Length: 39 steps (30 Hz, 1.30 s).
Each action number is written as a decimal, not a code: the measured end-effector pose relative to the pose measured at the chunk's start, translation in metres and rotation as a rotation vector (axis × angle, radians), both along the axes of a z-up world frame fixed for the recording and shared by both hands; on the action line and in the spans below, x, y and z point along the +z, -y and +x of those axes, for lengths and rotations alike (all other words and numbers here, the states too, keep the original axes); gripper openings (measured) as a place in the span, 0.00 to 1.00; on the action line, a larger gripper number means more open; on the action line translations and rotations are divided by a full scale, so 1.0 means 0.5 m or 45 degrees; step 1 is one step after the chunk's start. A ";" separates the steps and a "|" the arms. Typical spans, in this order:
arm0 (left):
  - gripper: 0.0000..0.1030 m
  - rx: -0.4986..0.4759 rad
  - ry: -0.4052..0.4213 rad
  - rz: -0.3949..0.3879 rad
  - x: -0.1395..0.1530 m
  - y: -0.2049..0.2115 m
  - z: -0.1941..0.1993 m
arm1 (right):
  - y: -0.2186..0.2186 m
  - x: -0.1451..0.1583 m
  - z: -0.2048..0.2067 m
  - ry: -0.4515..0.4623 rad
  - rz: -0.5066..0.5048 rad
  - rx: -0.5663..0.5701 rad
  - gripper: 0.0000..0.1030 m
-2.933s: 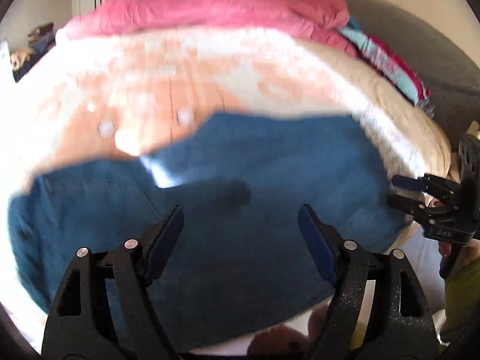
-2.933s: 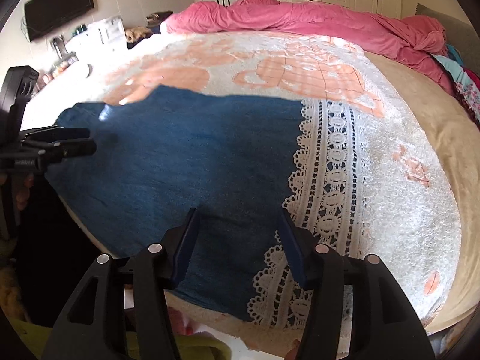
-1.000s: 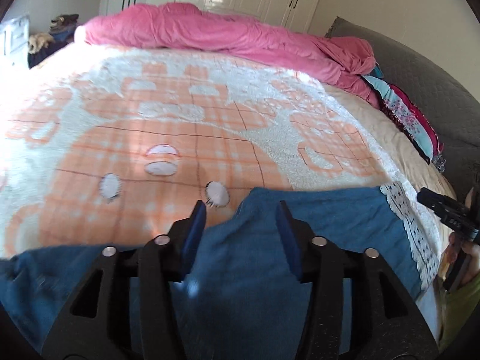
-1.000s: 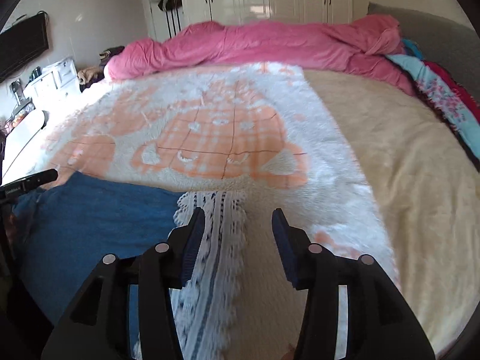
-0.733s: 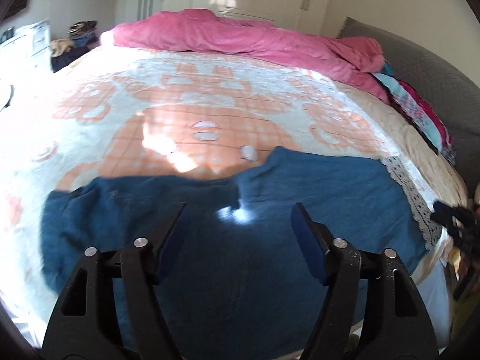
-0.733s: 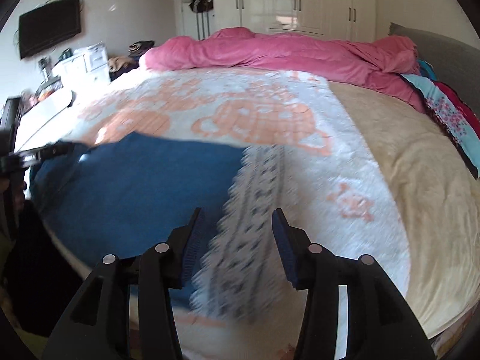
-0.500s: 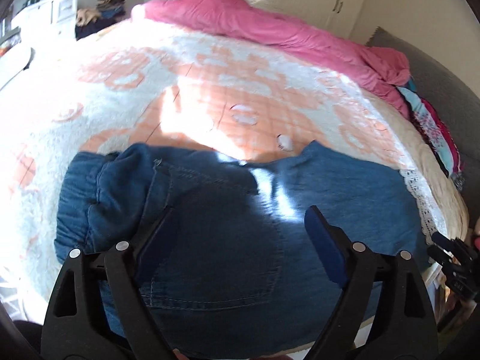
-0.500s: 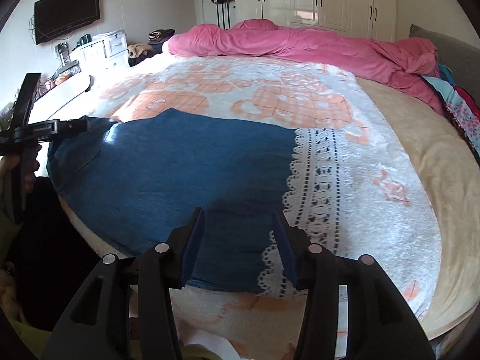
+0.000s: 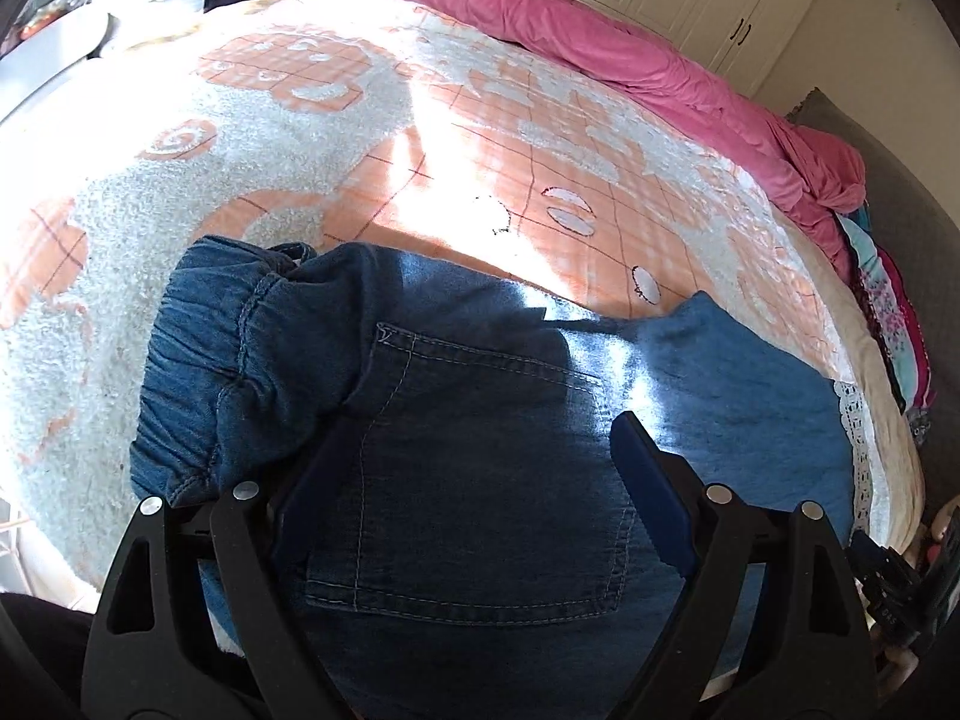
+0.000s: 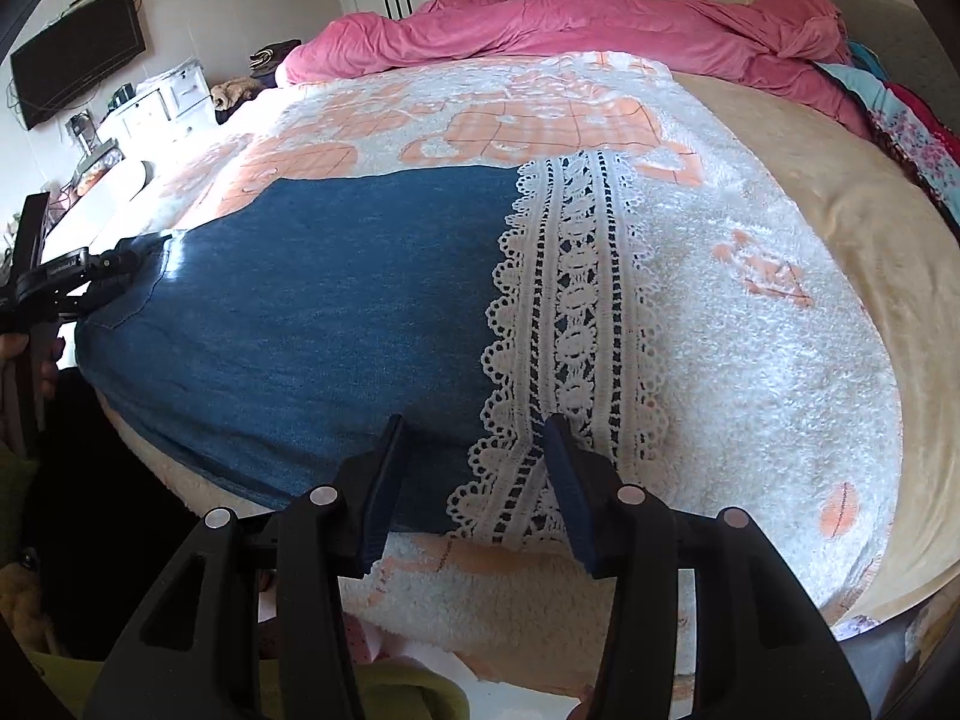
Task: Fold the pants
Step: 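Lay the pants flat and open both tools above them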
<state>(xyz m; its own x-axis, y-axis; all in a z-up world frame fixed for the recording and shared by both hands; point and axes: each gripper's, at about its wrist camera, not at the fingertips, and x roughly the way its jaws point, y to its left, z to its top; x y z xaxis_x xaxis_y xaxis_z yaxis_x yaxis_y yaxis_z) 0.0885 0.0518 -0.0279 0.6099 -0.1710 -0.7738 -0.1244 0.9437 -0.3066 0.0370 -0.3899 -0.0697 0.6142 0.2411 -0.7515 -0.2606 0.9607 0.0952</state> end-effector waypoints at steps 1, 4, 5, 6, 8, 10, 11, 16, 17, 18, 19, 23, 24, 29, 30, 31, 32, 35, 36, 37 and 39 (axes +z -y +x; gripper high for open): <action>0.78 -0.003 0.001 0.002 0.000 0.001 0.001 | -0.002 0.000 -0.001 0.006 -0.007 0.000 0.44; 0.79 -0.012 0.001 0.008 -0.001 0.004 0.002 | -0.002 -0.001 -0.002 0.012 -0.003 -0.006 0.44; 0.81 -0.020 0.003 0.002 -0.001 0.004 0.002 | -0.001 0.000 -0.002 0.010 0.002 -0.007 0.44; 0.82 -0.024 0.003 0.003 -0.002 0.005 0.002 | 0.000 0.003 -0.002 0.009 0.010 -0.010 0.44; 0.83 -0.031 0.007 0.016 0.000 0.010 0.000 | 0.001 0.010 -0.007 0.007 0.017 -0.012 0.44; 0.84 -0.036 0.024 0.026 0.006 0.015 -0.004 | 0.003 0.019 -0.013 0.010 0.017 -0.020 0.44; 0.86 -0.040 0.039 0.030 0.011 0.018 -0.008 | 0.004 0.025 -0.017 0.016 0.018 -0.019 0.45; 0.89 -0.124 0.086 0.129 0.036 0.063 -0.038 | 0.013 0.056 -0.042 0.072 0.007 -0.034 0.58; 0.89 -0.141 0.093 0.152 0.040 0.074 -0.046 | 0.015 0.060 -0.045 0.079 0.003 -0.041 0.58; 0.89 -0.170 0.100 0.175 0.044 0.090 -0.055 | 0.016 0.064 -0.047 0.084 -0.002 -0.046 0.60; 0.90 -0.195 0.106 0.185 0.047 0.102 -0.062 | 0.018 0.066 -0.049 0.091 -0.005 -0.052 0.62; 0.90 -0.287 0.121 0.233 0.057 0.157 -0.082 | 0.022 0.069 -0.055 0.096 0.000 -0.069 0.64; 0.91 -0.316 0.124 0.239 0.058 0.173 -0.086 | 0.023 0.069 -0.056 0.097 -0.003 -0.072 0.64; 0.91 -0.413 0.114 0.277 0.047 0.237 -0.096 | 0.028 0.070 -0.066 0.107 -0.005 -0.084 0.72; 0.91 -0.431 0.108 0.284 0.043 0.249 -0.098 | 0.030 0.071 -0.067 0.108 -0.004 -0.087 0.72; 0.91 -0.449 0.102 0.290 0.038 0.260 -0.100 | 0.032 0.071 -0.069 0.110 -0.001 -0.089 0.72; 0.91 -0.469 0.094 0.297 0.033 0.271 -0.103 | 0.034 0.071 -0.070 0.112 -0.001 -0.093 0.72; 0.91 -0.534 0.054 0.356 0.010 0.301 -0.104 | 0.043 0.069 -0.073 0.113 0.001 -0.112 0.72; 0.91 -0.553 0.016 0.388 -0.006 0.310 -0.101 | 0.047 0.067 -0.073 0.113 0.003 -0.119 0.73; 0.91 -0.568 -0.037 0.400 -0.026 0.315 -0.095 | 0.051 0.063 -0.075 0.110 0.006 -0.127 0.73; 0.91 -0.585 -0.084 0.425 -0.051 0.322 -0.090 | 0.058 0.054 -0.074 0.099 0.020 -0.136 0.73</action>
